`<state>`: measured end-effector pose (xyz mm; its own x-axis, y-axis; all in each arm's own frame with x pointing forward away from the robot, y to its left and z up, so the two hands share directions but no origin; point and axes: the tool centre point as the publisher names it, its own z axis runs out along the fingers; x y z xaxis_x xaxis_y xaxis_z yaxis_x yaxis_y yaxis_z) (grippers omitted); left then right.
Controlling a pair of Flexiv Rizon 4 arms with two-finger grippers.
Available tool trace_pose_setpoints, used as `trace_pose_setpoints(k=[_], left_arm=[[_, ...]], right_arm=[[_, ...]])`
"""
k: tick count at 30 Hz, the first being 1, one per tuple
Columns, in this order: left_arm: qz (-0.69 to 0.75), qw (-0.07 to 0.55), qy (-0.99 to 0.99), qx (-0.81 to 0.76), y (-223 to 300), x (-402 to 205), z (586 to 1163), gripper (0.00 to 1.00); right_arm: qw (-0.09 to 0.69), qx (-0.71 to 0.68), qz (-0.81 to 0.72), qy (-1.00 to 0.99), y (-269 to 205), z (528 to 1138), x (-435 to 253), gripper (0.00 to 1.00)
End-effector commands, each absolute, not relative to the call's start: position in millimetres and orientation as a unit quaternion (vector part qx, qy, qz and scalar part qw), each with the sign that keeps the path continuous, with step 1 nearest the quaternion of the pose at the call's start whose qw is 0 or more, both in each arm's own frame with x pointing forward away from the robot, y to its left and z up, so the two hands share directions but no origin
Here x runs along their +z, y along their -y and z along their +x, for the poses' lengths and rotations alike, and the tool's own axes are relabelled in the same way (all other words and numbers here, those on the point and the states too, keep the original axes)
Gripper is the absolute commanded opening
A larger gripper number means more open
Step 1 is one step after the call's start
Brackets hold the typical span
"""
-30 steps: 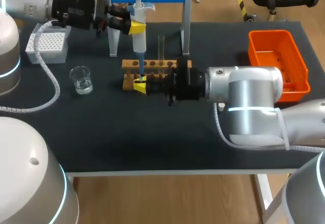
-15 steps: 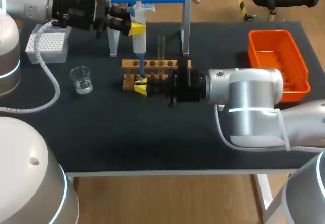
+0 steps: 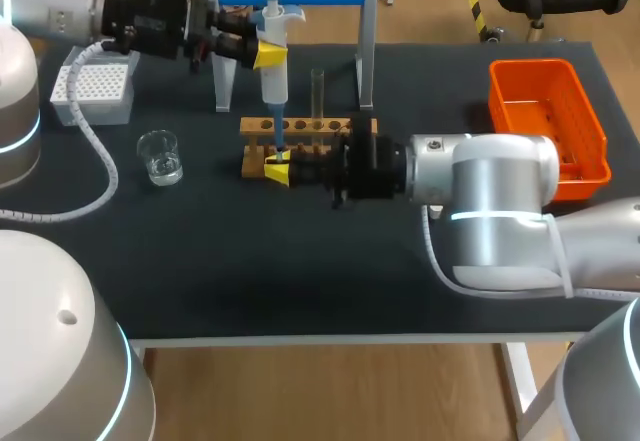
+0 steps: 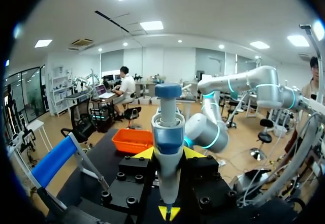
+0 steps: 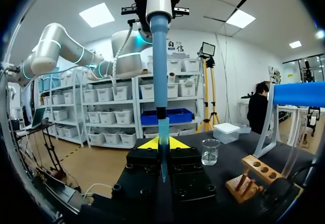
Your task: Invert the test tube, pick up the pipette, mount the tip to pipette, aspirate from beaker and dispense into the tube, eject the tip, return the pipette, and cap with the stopper.
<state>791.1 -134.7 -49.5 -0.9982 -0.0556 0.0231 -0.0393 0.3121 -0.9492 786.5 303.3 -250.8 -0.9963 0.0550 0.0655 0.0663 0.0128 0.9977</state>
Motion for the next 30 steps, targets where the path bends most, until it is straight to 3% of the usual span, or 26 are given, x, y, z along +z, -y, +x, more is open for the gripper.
trace_pose_setpoints(k=[1, 30], left_arm=[[-0.029, 0.007, -0.810, -0.585, 134.0, -50.9, 790.7, 0.00], [-0.029, 0.007, -0.810, -0.585, 134.0, -50.9, 790.7, 0.00]], right_arm=[[0.002, -0.701, -0.040, 0.712, -302.2, 785.0, -246.0, 0.00], [0.004, -0.699, -0.046, 0.714, -299.4, 784.1, -250.0, 0.00]])
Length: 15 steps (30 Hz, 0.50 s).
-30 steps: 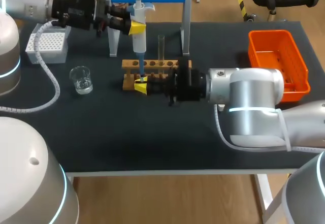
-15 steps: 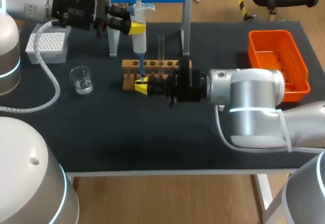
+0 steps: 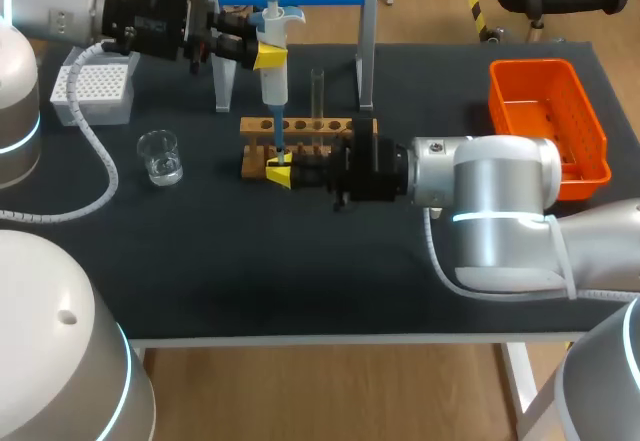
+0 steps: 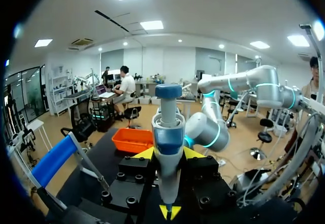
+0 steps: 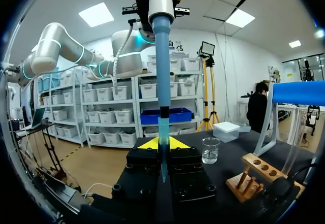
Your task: Invert the test tube, pick up the pipette, mount the tip to pipette, aspirate from beaker and dispense into the tube, eject the tip, return the pipette, and cap with the stopper.
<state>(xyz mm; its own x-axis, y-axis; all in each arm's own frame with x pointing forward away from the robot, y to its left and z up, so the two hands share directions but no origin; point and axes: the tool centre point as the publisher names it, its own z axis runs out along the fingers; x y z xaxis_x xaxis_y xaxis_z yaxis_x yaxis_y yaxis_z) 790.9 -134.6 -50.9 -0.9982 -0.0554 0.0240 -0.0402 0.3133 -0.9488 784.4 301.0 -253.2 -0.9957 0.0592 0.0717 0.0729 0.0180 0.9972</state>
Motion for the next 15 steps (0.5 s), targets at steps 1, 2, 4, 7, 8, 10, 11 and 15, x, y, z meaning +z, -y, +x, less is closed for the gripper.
trace_pose_setpoints(k=[1, 2, 4, 7, 8, 10, 11, 15], left_arm=[[-0.029, 0.007, -0.810, -0.585, 134.0, -50.9, 790.7, 0.00], [-0.029, 0.007, -0.810, -0.585, 134.0, -50.9, 790.7, 0.00], [-0.029, 0.007, -0.810, -0.585, 134.0, -50.9, 790.7, 0.00], [-0.029, 0.007, -0.810, -0.585, 134.0, -50.9, 790.7, 0.00], [-0.029, 0.007, -0.810, -0.585, 134.0, -50.9, 790.7, 0.00], [-0.029, 0.007, -0.810, -0.585, 134.0, -50.9, 790.7, 0.00], [-0.029, 0.007, -0.810, -0.585, 134.0, -50.9, 790.7, 0.00], [-0.029, 0.007, -0.810, -0.585, 134.0, -50.9, 790.7, 0.00]], right_arm=[[0.003, -0.699, -0.045, 0.713, -299.4, 784.2, -249.5, 0.00], [0.003, -0.700, -0.045, 0.713, -299.4, 784.3, -249.1, 0.00], [0.002, -0.700, -0.043, 0.713, -299.8, 784.4, -248.1, 0.00], [0.001, -0.701, -0.041, 0.712, -300.6, 784.3, -245.5, 0.00], [0.001, -0.701, -0.040, 0.712, -300.7, 784.3, -245.2, 0.00], [0.001, -0.701, -0.040, 0.712, -300.9, 784.3, -245.1, 0.00], [0.001, -0.700, -0.040, 0.713, -301.2, 784.2, -245.8, 0.00], [0.004, -0.697, -0.042, 0.716, -301.4, 783.3, -250.9, 0.00]])
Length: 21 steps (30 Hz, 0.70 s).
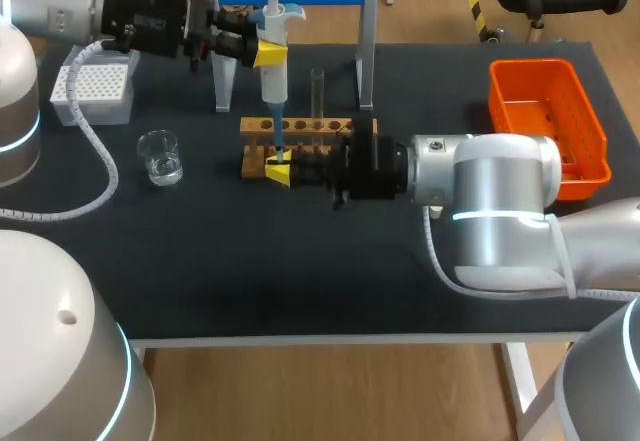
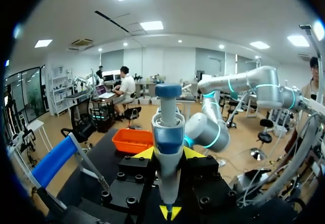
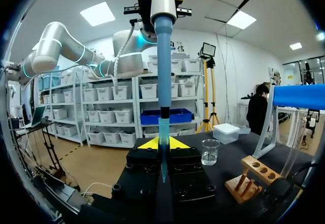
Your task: Invert the test tube, pick up the pipette, mount the tip to pipette, aspirate from beaker and dispense into the tube, eject the tip, return the pipette, and cap with the stopper.
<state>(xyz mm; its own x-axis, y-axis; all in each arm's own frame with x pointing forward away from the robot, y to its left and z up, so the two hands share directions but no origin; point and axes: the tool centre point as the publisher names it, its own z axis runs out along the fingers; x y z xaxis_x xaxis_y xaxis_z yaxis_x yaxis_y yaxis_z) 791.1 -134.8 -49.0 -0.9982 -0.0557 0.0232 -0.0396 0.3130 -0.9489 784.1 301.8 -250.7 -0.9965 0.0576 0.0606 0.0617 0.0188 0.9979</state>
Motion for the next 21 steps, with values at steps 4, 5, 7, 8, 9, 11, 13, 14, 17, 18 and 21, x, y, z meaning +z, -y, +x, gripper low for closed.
trace_pose_setpoints(k=[4, 5, 7, 8, 9, 11, 13, 14, 17, 18, 21], left_arm=[[-0.029, 0.007, -0.810, -0.585, 134.0, -50.9, 790.7, 0.00], [-0.029, 0.007, -0.810, -0.585, 134.0, -50.9, 790.7, 0.00], [-0.029, 0.007, -0.810, -0.585, 134.0, -50.9, 790.7, 0.00], [-0.029, 0.007, -0.810, -0.585, 134.0, -50.9, 790.7, 0.00], [-0.029, 0.007, -0.810, -0.585, 134.0, -50.9, 790.7, 0.00], [-0.029, 0.007, -0.810, -0.585, 134.0, -50.9, 790.7, 0.00], [-0.029, 0.007, -0.810, -0.585, 134.0, -50.9, 790.7, 0.00], [-0.029, 0.007, -0.810, -0.585, 134.0, -50.9, 790.7, 0.00], [-0.029, 0.007, -0.810, -0.585, 134.0, -50.9, 790.7, 0.00], [-0.029, 0.007, -0.810, -0.585, 134.0, -50.9, 790.7, 0.00], [-0.029, 0.007, -0.810, -0.585, 134.0, -50.9, 790.7, 0.00]], right_arm=[[0.005, -0.695, -0.044, 0.717, -301.4, 782.7, -254.0, 0.00], [0.006, -0.695, -0.044, 0.717, -301.4, 782.8, -254.6, 0.00], [0.006, -0.695, -0.045, 0.718, -301.3, 783.2, -255.6, 0.00], [0.006, -0.695, -0.046, 0.718, -301.2, 783.3, -256.5, 0.00], [0.007, -0.695, -0.046, 0.718, -301.0, 783.2, -257.6, 0.00], [0.008, -0.694, -0.048, 0.719, -300.3, 782.9, -259.9, 0.00], [0.009, -0.693, -0.050, 0.719, -299.6, 782.5, -261.7, 0.00], [0.009, -0.692, -0.051, 0.720, -299.3, 782.3, -262.5, 0.00], [0.009, -0.692, -0.052, 0.720, -299.0, 782.2, -263.2, 0.00], [0.009, -0.692, -0.052, 0.720, -298.8, 782.2, -263.2, 0.00], [0.009, -0.693, -0.054, 0.719, -298.4, 783.0, -262.5, 0.00]])
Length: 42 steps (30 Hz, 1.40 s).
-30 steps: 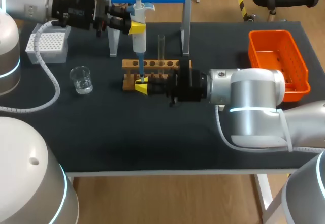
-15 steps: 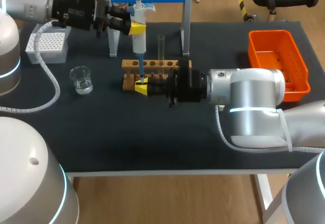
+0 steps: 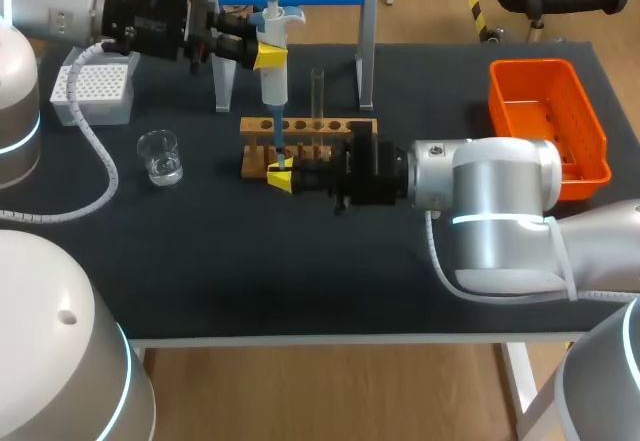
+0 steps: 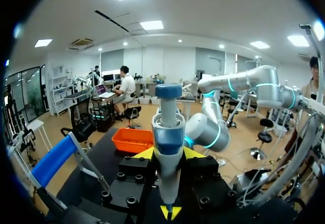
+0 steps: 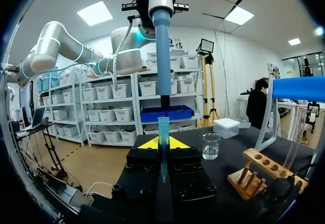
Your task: Invert the test tube, pick up the pipette, mount the tip to pipette, aspirate from beaker and dispense into the tube, eject the tip, return the pipette, and cap with the stopper.
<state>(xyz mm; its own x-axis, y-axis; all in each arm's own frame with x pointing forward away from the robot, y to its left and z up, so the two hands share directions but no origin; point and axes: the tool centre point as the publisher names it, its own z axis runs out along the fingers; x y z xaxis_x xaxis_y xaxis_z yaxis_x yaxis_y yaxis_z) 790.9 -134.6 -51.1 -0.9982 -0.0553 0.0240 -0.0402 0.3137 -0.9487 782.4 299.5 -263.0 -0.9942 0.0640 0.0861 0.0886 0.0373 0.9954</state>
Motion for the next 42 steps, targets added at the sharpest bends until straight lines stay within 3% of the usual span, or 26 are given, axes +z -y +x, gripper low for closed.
trace_pose_setpoints(k=[1, 42], left_arm=[[-0.029, 0.007, -0.810, -0.585, 134.0, -50.9, 790.7, 0.00], [-0.029, 0.007, -0.810, -0.585, 134.0, -50.9, 790.7, 0.00]], right_arm=[[0.009, -0.693, -0.054, 0.718, -298.5, 783.3, -262.1, 0.00], [0.003, -0.722, -0.058, 0.690, -303.9, 785.4, -235.9, 0.00]])
